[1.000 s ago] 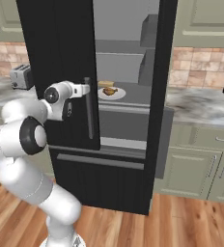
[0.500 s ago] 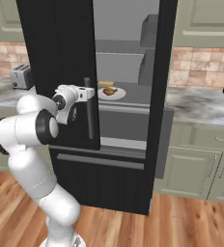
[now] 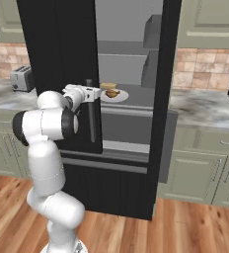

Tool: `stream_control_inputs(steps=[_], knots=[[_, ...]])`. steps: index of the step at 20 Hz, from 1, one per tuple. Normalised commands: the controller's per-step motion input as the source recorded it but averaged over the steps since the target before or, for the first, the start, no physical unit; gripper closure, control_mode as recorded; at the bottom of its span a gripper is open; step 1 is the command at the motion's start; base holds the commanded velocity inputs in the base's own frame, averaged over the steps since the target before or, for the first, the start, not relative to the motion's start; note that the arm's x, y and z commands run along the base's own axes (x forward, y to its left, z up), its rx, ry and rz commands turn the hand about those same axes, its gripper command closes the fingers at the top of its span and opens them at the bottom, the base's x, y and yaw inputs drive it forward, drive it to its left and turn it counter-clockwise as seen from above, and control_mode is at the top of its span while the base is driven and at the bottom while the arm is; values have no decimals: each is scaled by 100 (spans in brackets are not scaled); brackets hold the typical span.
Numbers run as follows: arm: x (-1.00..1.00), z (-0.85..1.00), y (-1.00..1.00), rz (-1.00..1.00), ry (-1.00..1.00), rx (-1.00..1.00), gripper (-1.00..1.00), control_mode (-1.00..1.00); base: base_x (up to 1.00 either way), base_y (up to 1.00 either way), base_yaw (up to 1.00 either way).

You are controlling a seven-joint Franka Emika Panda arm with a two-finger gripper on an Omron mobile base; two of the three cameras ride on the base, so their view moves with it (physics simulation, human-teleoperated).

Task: Retrieve the chicken drumstick from the fridge and place it on the saucepan with marinade on the stove.

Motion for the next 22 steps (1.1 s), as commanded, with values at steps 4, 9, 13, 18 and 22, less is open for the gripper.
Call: stream_control_inputs(steps=[4,9,13,18,22], knots=[[39,-8,-7,2,-4,0,-100,-100,0,0,0],[39,-7,-11,1,-5,0,-100,-100,0,0,0],[35,-10,-21,1,-7,0,-100,-100,0,0,0],[30,-20,-17,1,-5,0,-100,-100,0,0,0],[27,-19,-24,2,-5,0,-100,-100,0,0,0]])
